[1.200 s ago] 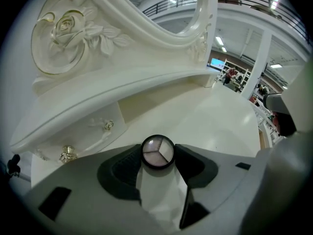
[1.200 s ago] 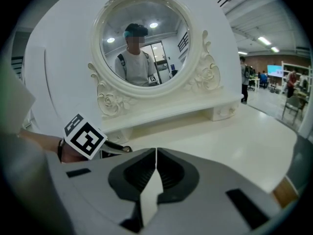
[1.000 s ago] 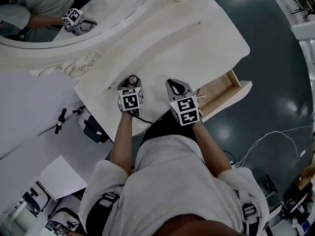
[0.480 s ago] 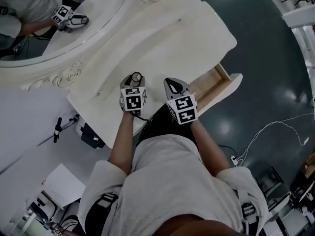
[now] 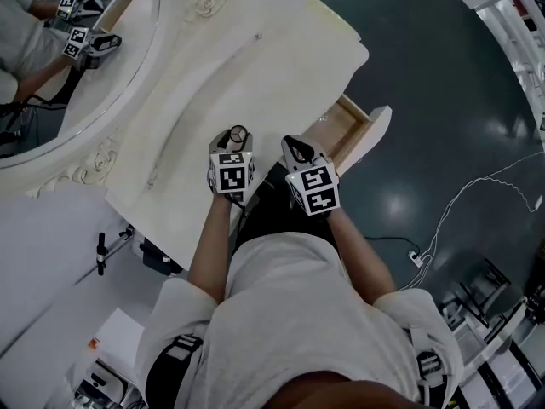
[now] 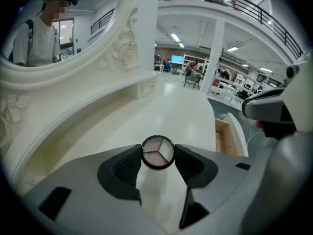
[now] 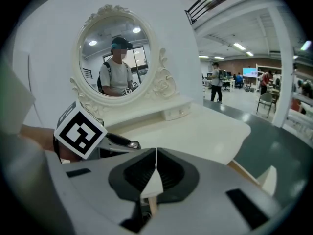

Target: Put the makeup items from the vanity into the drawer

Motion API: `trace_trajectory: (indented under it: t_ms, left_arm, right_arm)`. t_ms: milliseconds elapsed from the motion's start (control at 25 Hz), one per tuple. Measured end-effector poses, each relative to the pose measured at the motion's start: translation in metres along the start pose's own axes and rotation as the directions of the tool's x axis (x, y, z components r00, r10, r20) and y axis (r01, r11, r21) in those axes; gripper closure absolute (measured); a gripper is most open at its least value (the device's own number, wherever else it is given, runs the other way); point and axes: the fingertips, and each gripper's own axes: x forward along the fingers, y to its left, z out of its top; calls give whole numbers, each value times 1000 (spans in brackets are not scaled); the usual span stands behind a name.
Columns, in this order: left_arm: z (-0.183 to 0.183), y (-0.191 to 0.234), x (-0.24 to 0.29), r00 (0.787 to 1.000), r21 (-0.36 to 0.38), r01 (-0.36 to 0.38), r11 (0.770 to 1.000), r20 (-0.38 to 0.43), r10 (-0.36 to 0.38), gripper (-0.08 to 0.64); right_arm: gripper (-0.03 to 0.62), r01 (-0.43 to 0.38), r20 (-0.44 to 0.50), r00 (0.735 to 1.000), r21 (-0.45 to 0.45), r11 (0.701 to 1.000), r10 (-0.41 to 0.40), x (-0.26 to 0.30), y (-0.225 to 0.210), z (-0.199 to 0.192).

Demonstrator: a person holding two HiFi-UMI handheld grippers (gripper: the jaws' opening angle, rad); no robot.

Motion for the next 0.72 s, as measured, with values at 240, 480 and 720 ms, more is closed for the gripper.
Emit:
trace_trajectory:
  t_ms: [240,480,720]
  left_arm:
    - [17,-49,11,998,68,55,996,1,-56,339]
    - [33,-93,21,994,123,109,986,-5,-110,339]
    - [44,-142,30,983,173,180,968,-12,-181,339]
  right_arm:
    - [574,61,9,998,47,997,-61,-26,-36,-10]
    - [574,111,19,993,91,990,-114,-49,-68,-19]
    - [574,160,19,986,136,978,-164,-68,-97,-28]
